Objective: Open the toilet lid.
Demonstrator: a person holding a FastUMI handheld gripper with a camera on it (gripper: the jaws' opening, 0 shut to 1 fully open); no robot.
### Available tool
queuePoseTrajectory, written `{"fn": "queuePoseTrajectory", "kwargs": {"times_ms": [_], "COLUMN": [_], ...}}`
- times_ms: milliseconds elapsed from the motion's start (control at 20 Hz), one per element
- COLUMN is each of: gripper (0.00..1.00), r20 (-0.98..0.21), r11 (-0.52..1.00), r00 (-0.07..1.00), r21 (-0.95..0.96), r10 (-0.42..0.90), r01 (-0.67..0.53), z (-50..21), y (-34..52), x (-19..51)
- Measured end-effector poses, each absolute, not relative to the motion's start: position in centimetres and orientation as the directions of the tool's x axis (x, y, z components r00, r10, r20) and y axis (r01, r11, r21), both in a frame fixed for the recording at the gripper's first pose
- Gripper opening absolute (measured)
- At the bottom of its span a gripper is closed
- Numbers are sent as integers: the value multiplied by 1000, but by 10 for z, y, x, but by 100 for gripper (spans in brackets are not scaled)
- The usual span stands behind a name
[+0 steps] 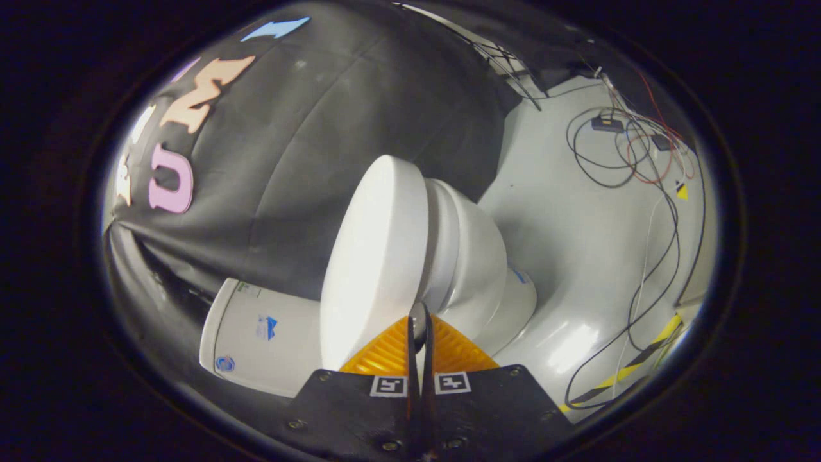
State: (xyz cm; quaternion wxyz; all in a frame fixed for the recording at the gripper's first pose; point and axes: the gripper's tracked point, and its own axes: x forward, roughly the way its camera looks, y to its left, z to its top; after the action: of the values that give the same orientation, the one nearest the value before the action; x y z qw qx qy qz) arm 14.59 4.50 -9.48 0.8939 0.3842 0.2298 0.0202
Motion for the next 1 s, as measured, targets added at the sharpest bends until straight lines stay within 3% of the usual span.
{"fn": "queuePoseTrajectory", "kwargs": {"times_ms": [650, 1000], "gripper": [1, 1], "r20": [-307, -264], "r11": [769, 883], "r00": [926, 938], "r21": [638, 463], "r10": [222, 225], "r01": [27, -81], "z": [-22, 18], "y": [79, 112], "x": [129, 118]}}
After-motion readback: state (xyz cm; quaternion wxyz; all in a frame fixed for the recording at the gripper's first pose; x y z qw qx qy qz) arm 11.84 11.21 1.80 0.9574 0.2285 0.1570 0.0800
